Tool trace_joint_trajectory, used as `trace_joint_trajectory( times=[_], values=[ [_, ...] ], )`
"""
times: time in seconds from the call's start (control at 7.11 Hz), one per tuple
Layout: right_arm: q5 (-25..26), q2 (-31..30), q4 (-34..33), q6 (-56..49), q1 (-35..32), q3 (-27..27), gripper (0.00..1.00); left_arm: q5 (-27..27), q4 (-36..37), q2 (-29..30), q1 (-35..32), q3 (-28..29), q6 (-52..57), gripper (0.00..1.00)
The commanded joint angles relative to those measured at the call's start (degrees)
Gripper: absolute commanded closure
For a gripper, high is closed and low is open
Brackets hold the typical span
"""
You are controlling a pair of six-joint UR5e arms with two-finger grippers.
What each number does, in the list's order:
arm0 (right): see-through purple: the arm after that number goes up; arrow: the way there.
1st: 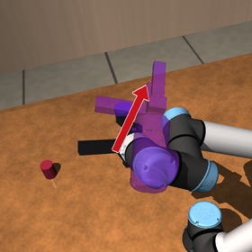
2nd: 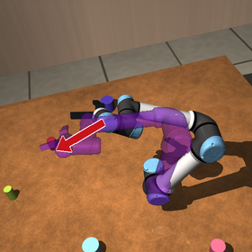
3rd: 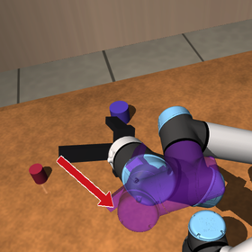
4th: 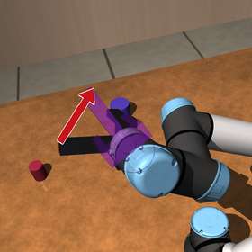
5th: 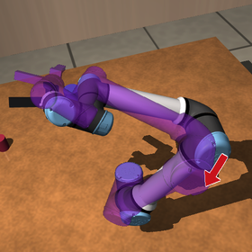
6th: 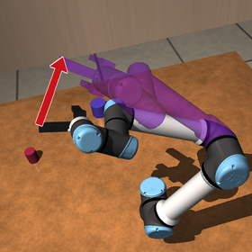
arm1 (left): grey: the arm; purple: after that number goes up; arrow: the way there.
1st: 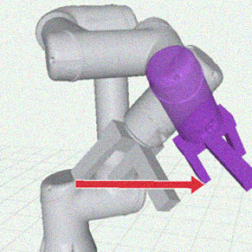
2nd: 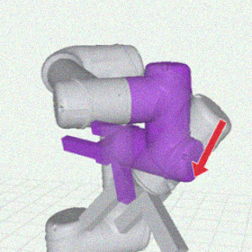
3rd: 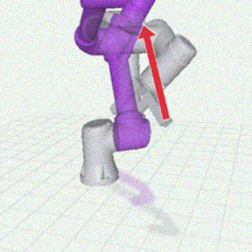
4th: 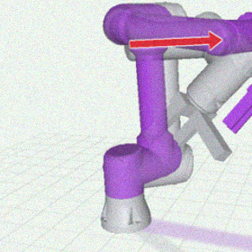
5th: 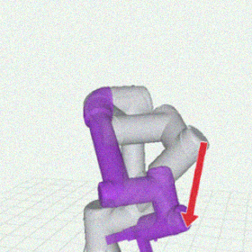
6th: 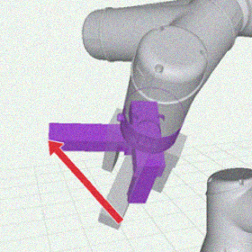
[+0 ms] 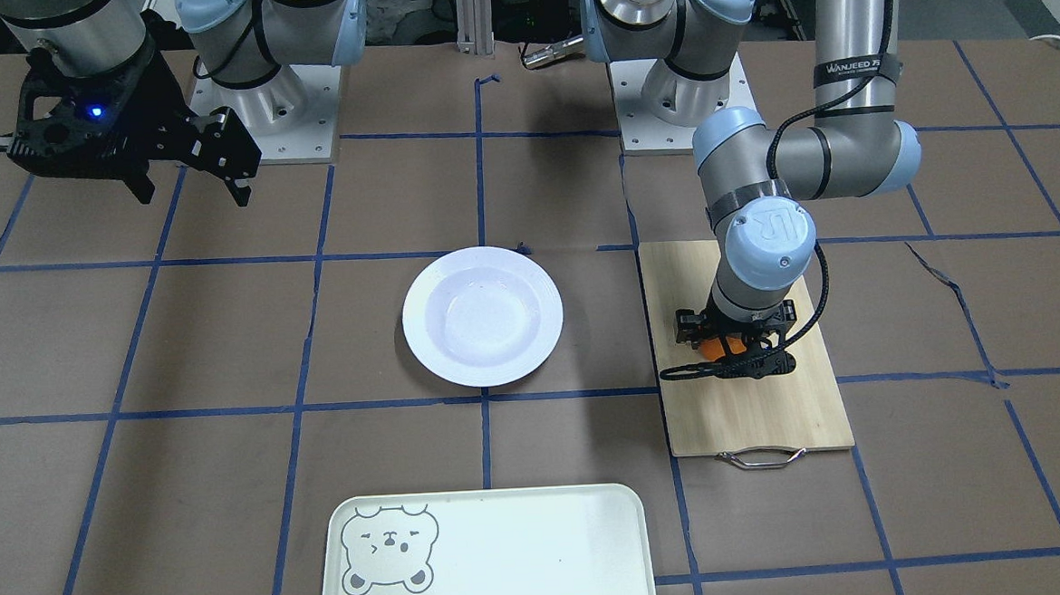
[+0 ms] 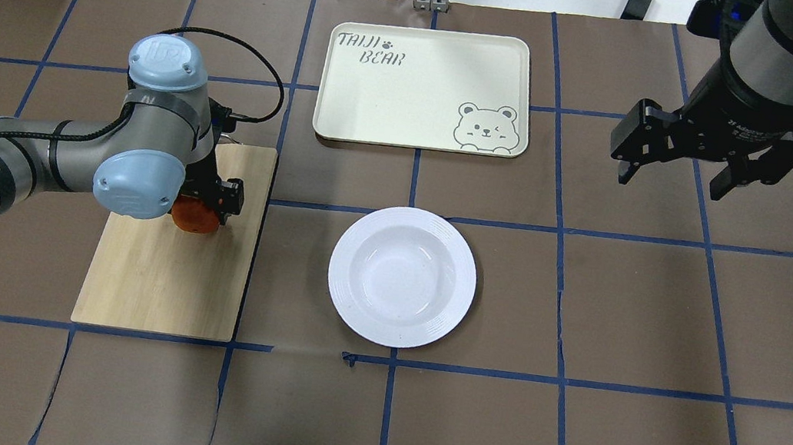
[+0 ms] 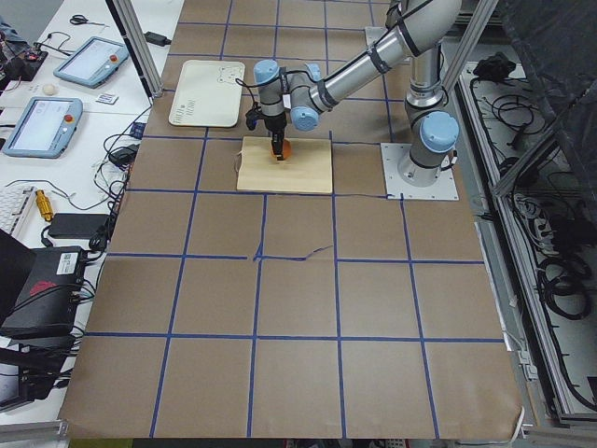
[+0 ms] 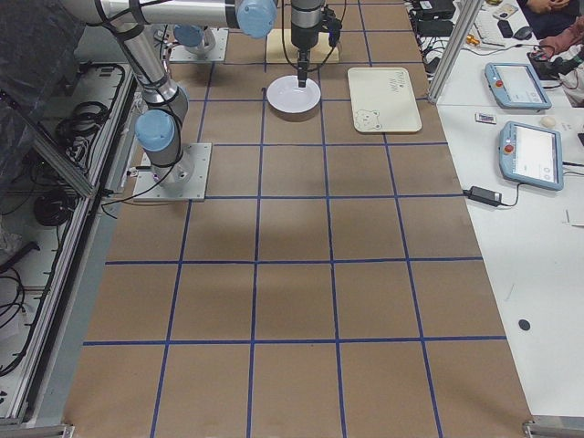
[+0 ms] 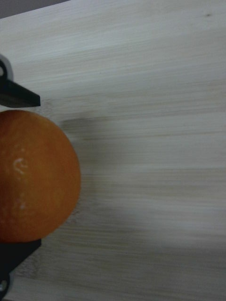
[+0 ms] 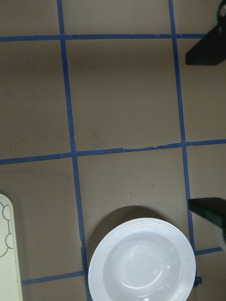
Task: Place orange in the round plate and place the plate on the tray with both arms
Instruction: 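Carry the orange with the left gripper and release it onto the white plate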
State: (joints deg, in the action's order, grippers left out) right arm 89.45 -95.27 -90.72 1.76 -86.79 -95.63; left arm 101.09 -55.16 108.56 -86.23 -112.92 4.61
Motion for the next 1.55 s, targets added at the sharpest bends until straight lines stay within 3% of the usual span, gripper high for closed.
trace_joint_trajectory(
  times=[0.0,0.14,0.42,0.56,1.13,1.41],
  values=[
    [0.02,0.0,0.02,0.0,0.04,0.0,0.0,-2.02,-1.17,-1.85,-0.34,0.6,-0.21,0.68],
    [0.02,0.0,0.02,0.0,0.13,0.0,0.0,-3.08,-3.27,-3.17,-1.3,1.56,-0.3,0.75],
    [0.11,0.0,0.02,0.0,0.22,0.0,0.0,-10.44,-9.76,-6.16,-2.18,4.54,-1.18,0.75],
    [0.02,0.0,-0.07,0.09,0.22,0.0,0.0,-11.51,-10.75,-7.3,-5.75,5.51,-5.36,0.78],
    [0.11,0.0,0.11,0.09,0.31,0.0,0.0,-12.05,-9.45,-5.65,-26.21,9.04,-30.55,0.78],
    [0.2,0.44,0.02,0.52,0.74,-0.09,0.0,-13.8,-5.15,-2.94,-30.47,7.38,-36.76,0.78]
  ],
)
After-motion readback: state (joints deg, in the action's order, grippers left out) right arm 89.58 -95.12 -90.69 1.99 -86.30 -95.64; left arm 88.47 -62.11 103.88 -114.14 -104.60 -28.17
